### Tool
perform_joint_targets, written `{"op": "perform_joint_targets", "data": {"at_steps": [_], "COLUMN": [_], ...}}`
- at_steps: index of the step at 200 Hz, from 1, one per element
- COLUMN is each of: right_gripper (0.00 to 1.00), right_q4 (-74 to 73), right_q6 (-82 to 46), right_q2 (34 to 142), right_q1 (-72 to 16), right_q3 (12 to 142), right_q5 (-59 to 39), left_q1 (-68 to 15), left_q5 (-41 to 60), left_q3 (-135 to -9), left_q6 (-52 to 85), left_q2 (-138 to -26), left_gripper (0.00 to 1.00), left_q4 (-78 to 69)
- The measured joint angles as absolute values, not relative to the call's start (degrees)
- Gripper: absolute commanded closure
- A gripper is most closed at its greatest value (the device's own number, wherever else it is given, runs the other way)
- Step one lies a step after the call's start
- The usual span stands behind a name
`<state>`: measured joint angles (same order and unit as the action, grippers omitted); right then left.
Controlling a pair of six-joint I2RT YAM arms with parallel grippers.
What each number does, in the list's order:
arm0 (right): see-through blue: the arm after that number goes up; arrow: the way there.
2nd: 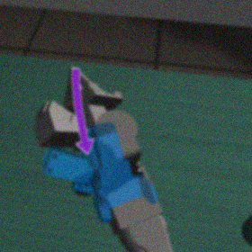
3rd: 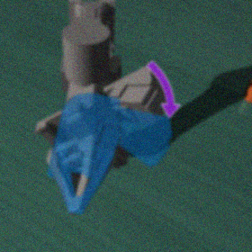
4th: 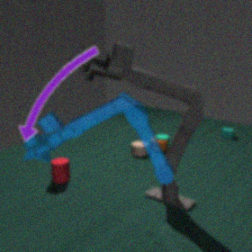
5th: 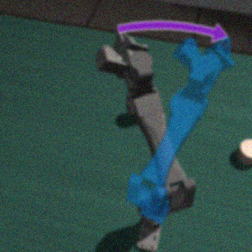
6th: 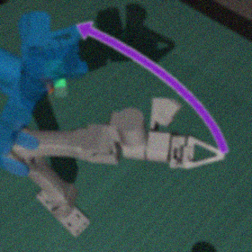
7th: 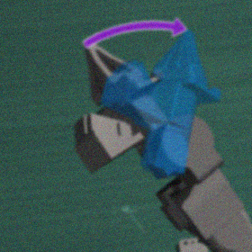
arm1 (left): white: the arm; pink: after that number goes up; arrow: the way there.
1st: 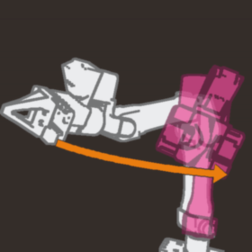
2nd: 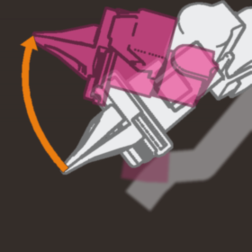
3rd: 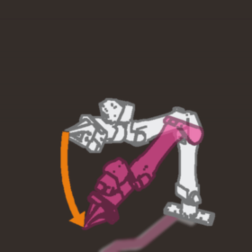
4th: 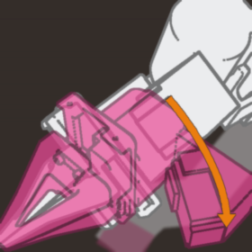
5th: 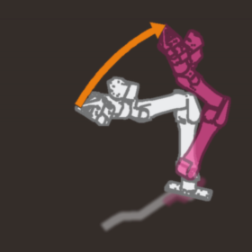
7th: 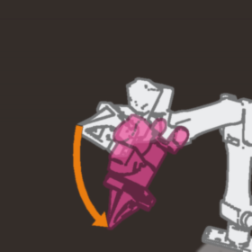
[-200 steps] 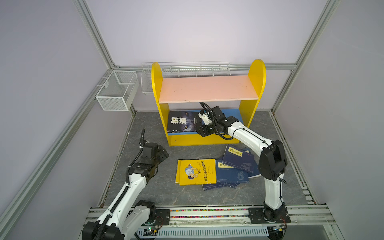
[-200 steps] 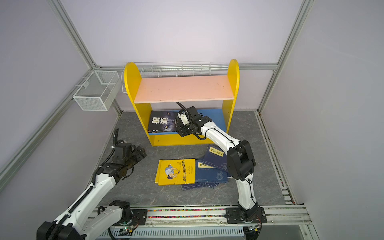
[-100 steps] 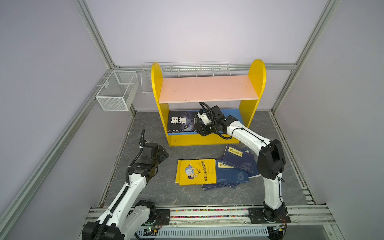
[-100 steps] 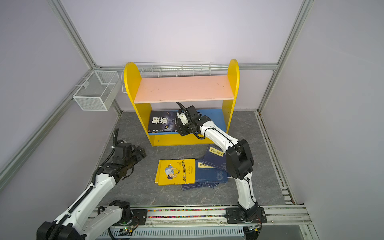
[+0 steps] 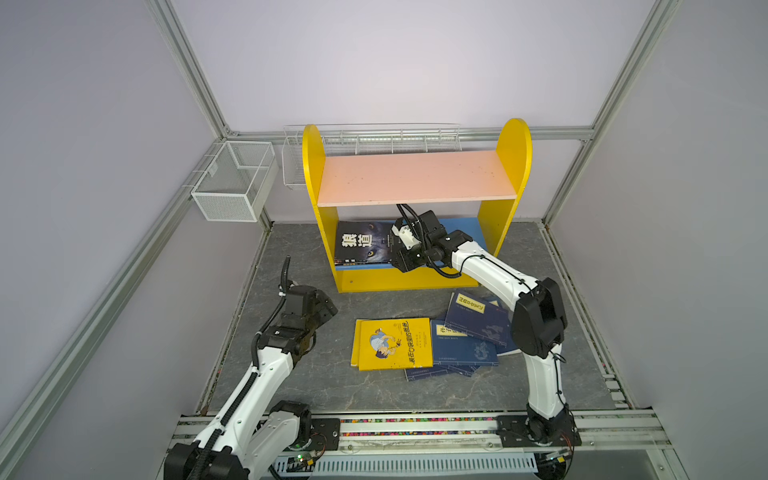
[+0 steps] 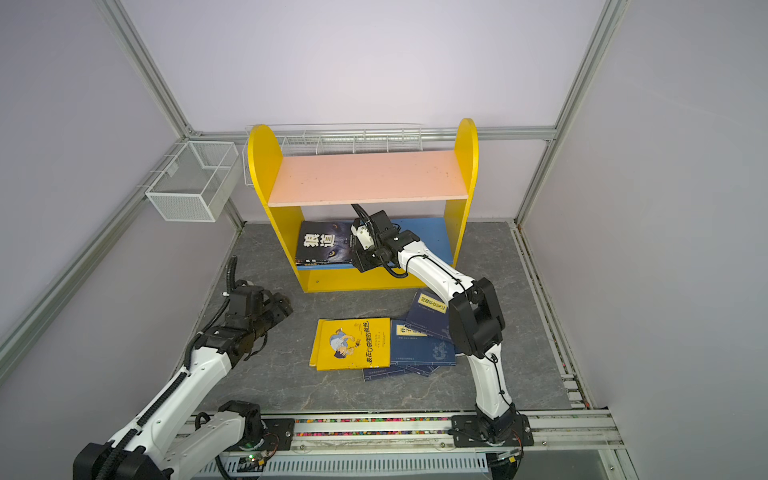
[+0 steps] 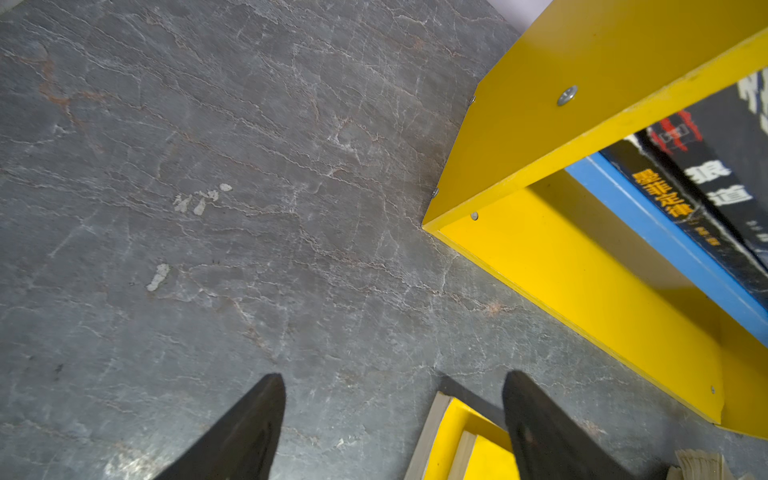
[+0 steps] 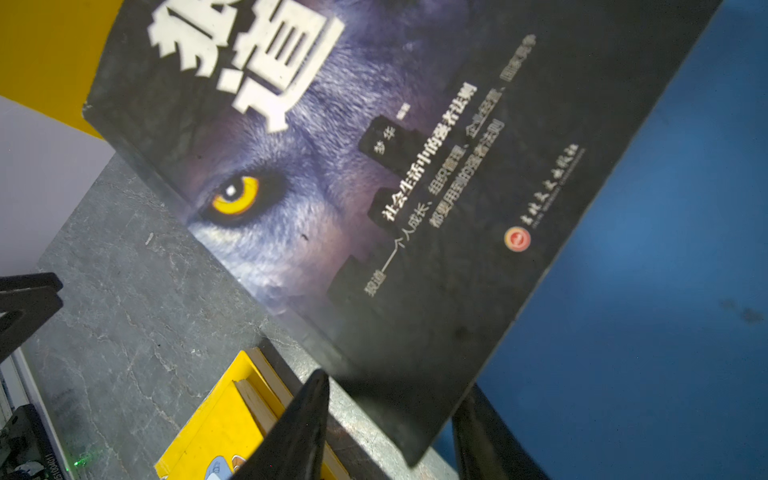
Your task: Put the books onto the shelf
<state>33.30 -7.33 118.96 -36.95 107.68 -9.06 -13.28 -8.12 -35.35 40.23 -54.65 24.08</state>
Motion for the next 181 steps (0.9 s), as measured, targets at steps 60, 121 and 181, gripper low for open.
{"op": "perform_joint_targets", "data": {"at_steps": [60,121,181], "right_gripper": [0.24,0.25,0.27], "right_q4": [27.2,27.7,37.3], "right_q6": [-7.9,-8.0,-8.3], "right_q2": [110.0,89.8,90.3], "right_q1": [-38.4,-38.5,-41.0], "right_q3": [94.9,75.0,62.3], "right_q5": [1.5,-6.1,-21.9], "left_q1": [-13.3,-15.5,-24.8], "left_q5": [-7.8,-2.9,3.5], "left_q3": [-35.4,-35.9,-45.6], "left_q6": [39.4,34.7,26.1], "left_q2": [-54.7,-59.7,-75.9], "left_gripper": [0.17,0.19,0.19], "left_q4": [24.1,23.3,28.4]}}
